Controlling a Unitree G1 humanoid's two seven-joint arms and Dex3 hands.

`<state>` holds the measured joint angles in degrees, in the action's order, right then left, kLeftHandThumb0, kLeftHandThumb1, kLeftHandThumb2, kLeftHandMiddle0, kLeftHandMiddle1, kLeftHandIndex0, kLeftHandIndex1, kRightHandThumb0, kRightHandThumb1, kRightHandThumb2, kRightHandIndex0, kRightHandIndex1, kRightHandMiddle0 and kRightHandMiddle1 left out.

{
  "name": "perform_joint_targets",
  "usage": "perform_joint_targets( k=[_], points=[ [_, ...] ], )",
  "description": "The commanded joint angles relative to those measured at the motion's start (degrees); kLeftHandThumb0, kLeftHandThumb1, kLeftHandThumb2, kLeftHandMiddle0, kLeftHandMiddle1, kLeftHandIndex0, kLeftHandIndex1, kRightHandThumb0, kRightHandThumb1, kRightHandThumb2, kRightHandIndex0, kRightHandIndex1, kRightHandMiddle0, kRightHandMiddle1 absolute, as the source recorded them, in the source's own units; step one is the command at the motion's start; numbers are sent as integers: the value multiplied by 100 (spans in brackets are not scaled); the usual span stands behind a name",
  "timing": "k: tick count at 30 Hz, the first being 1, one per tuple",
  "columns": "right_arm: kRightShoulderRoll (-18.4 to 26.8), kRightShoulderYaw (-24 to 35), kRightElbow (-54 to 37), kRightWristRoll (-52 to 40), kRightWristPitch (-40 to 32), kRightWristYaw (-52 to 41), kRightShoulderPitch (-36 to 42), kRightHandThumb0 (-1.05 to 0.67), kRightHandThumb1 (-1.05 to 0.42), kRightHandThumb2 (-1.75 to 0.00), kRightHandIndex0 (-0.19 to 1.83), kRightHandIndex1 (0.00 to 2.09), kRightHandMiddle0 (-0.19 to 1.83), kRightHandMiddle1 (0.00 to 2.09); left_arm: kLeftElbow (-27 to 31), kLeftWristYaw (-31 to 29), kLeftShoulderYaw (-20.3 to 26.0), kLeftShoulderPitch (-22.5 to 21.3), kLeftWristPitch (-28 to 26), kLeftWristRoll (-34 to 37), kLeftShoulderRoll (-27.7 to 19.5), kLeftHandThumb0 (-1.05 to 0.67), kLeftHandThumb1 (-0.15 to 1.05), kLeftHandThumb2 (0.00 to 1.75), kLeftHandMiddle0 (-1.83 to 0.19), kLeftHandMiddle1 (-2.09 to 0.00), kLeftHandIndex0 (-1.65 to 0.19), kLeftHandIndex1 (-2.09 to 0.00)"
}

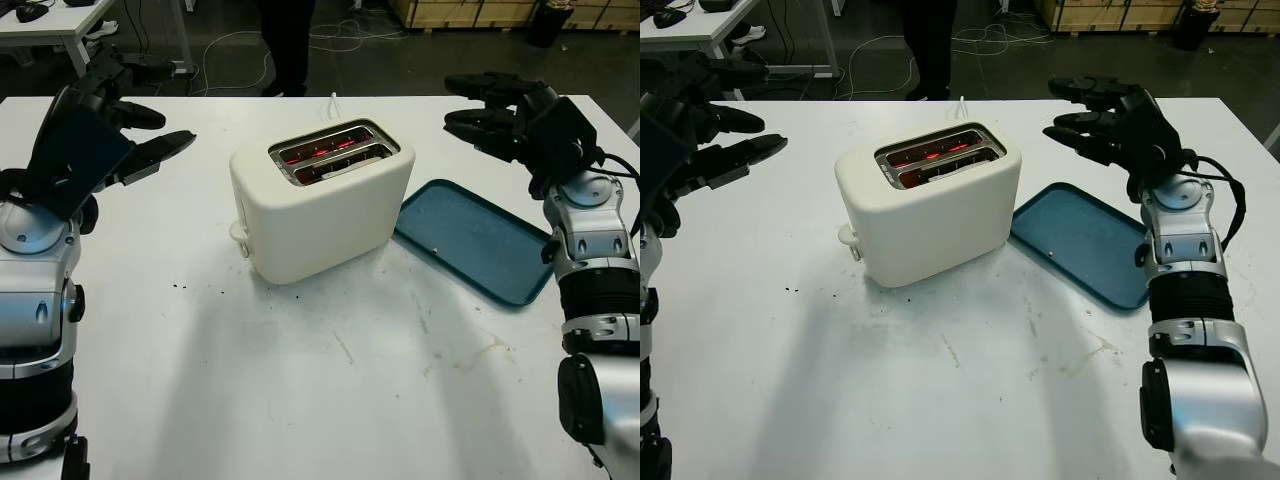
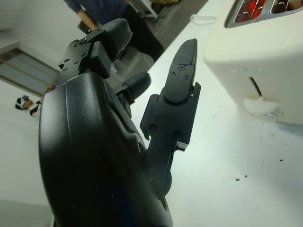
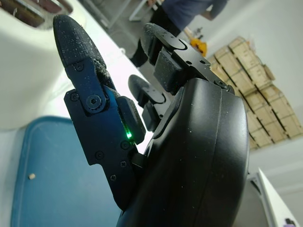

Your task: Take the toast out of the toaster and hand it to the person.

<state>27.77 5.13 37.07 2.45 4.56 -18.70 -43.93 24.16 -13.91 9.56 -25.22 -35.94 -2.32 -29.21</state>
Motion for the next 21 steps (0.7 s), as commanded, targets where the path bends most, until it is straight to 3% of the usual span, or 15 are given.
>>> perform_joint_targets(
  k=[1,8,21],
  points=[
    [76,-72,91,42,158,-70,-208,-77,-81,0,62,38,71,1,-73,-61,-55,-172,-72,-39,-119,-29,90,8,-6,-130,-12,-85],
    [120,-266,742,231,404,-179,-720,-83,-79,0,62,37,70,0,-316,-250,-272,-426,-156,-88,-353,-35,87,6,-5,-131,-14,-85],
    [107,-422,1847,331,930,-367,-1389,-83,-78,0,63,42,73,1,-398,-356,-427,-550,-190,-115,-451,-25,87,5,-10,-133,-16,-85]
  ],
)
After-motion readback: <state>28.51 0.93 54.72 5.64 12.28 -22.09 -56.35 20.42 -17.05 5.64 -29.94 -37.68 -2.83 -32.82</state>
